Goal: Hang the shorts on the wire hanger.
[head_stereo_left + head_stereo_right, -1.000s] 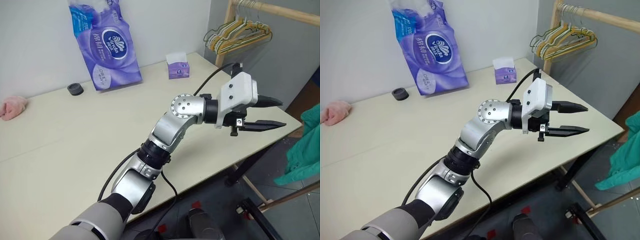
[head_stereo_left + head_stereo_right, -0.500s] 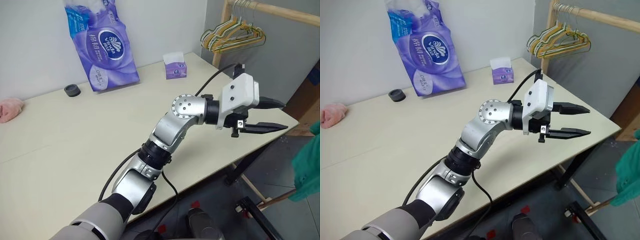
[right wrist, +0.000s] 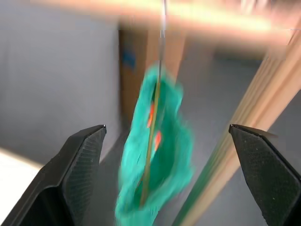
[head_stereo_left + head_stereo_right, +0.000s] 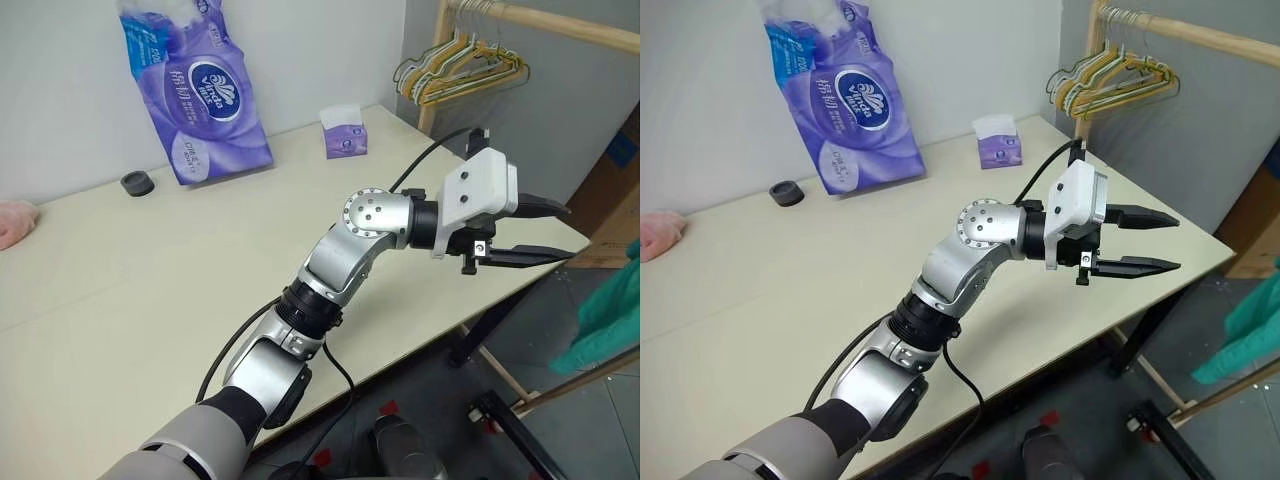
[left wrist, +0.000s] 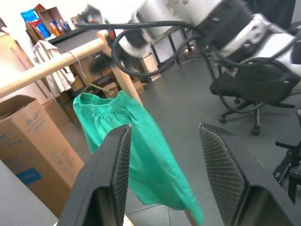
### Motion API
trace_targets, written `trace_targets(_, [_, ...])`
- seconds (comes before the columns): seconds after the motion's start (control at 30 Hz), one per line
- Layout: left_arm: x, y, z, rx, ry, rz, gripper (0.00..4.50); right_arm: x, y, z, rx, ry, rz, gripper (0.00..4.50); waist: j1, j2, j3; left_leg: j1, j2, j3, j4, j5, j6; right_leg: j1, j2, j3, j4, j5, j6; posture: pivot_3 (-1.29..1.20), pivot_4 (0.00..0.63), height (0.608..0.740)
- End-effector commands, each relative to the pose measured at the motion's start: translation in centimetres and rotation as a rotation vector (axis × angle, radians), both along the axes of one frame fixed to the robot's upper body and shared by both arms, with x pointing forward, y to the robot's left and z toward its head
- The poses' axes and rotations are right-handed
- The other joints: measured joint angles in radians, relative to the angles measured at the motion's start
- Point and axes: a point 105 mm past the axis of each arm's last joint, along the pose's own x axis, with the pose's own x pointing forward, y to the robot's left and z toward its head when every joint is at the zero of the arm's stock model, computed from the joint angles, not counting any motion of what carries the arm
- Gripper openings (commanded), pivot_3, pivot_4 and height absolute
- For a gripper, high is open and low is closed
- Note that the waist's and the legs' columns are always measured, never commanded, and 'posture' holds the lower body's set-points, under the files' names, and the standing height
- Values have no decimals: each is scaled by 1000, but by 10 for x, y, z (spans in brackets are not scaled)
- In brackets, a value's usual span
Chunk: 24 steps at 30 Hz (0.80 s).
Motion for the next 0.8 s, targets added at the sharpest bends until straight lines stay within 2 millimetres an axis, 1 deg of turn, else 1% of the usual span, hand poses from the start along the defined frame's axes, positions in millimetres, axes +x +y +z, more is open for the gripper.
trace_targets(0.03, [21, 15, 1, -10, -20, 128, 2411, 7, 42, 27, -254, -95, 127, 4470, -9, 0, 0, 0, 0, 0, 0, 0, 0, 0, 0, 0, 0, 0, 0, -365, 78, 740])
trace_targets(0.07, [31, 22, -2, -8, -11, 189, 2411, 15, 56, 20, -270, -98, 196, 4470, -11, -1, 0, 0, 0, 0, 0, 0, 0, 0, 0, 0, 0, 0, 0, -359, 79, 740])
trace_targets(0.17, [54, 44, -10, -5, -3, 356, 2411, 31, 88, -8, -270, -72, 354, 4470, -15, -4, 1, 0, 1, -1, 0, 0, 0, 0, -1, 0, 0, 0, 0, -350, 80, 740])
trace_targets(0.23, [73, 65, -16, -19, 17, 503, 2411, 41, 109, -28, -261, -60, 443, 4470, -13, -4, 1, 0, 1, -2, 0, 0, 0, 0, -2, -1, 0, 0, 1, -297, 79, 740])
trace_targets(0.27, [87, 81, -21, -37, 44, 618, 2411, 49, 126, -44, -260, -41, 518, 4470, -9, -4, 1, 0, 1, -2, 1, 0, 0, 0, -3, -1, 1, 0, 1, -281, 79, 740])
trace_targets(0.3, [101, 103, -29, -54, 66, 769, 2411, 57, 146, -62, -246, -28, 606, 4470, -7, -5, 0, 0, 1, -3, 1, 0, 0, 0, -4, -1, 1, 0, 0, -281, 79, 740])
trace_targets(0.33, [109, 122, -35, -77, 107, 885, 2411, 62, 162, -75, -215, -25, 675, 4470, -5, -4, -1, 0, 1, -3, 1, 0, 0, 0, -4, -1, 2, 1, 0, -249, 79, 740])
trace_targets(0.37, [114, 135, -41, -99, 149, 967, 2411, 64, 173, -85, -192, -26, 720, 4470, 2, -3, -1, 0, 2, -4, 1, 0, -1, -1, -4, -1, 3, 1, 0, -249, 79, 740])
trace_targets(0.43, [117, 160, -51, -140, 209, 1112, 2411, 69, 194, -102, -173, -28, 800, 4470, 22, -4, 0, 0, 1, -5, 1, 1, -1, -3, -4, -3, 5, 2, -2, -204, 78, 740])
trace_targets(0.47, [116, 174, -57, -148, 208, 1184, 2411, 72, 205, -113, -162, -31, 840, 4470, 43, -6, 0, 0, 1, -7, 2, 1, -2, -5, -4, -4, 5, 3, -4, -164, 78, 740])
trace_targets(0.5, [115, 189, -64, -161, 200, 1273, 2411, 75, 216, -124, -145, -36, 876, 4470, 58, -7, 0, -1, 1, -8, 2, 2, -4, -6, -5, -5, 5, 7, -8, -164, 78, 740])
trace_targets(0.53, [113, 209, -71, -187, 187, 1395, 2411, 79, 227, -137, -125, -36, 909, 4470, 72, -8, -1, -2, 1, -8, 2, 2, -4, -7, -5, -6, 5, 7, -8, -127, 74, 740])
trace_targets(0.57, [112, 223, -77, -206, 198, 1482, 2411, 83, 235, -146, -106, -40, 928, 4470, 96, -12, -4, -2, 2, -9, 1, 3, -6, -8, -5, -6, 5, 7, -9, -110, 74, 740])
trace_targets(0.63, [106, 250, -91, -209, 213, 1659, 2411, 91, 245, -162, -62, -53, 946, 4470, 132, -15, -5, -3, 2, -10, 1, 4, -9, -9, -5, -7, 5, 8, -10, -67, 72, 740])
trace_targets(0.7, [102, 264, -102, -182, 210, 1753, 2411, 99, 252, -172, -31, -73, 952, 4470, 184, -17, -6, -5, 1, -9, 1, 4, -9, -12, -5, -7, 5, 10, -13, -35, 71, 740])
trace_targets(0.8, [92, 281, -111, -208, 241, 1820, 2411, 111, 266, -184, -7, -83, 992, 4470, 251, -19, -6, -6, 1, -9, 1, 4, -10, -13, -6, -9, 5, 11, -14, 16, 68, 740])
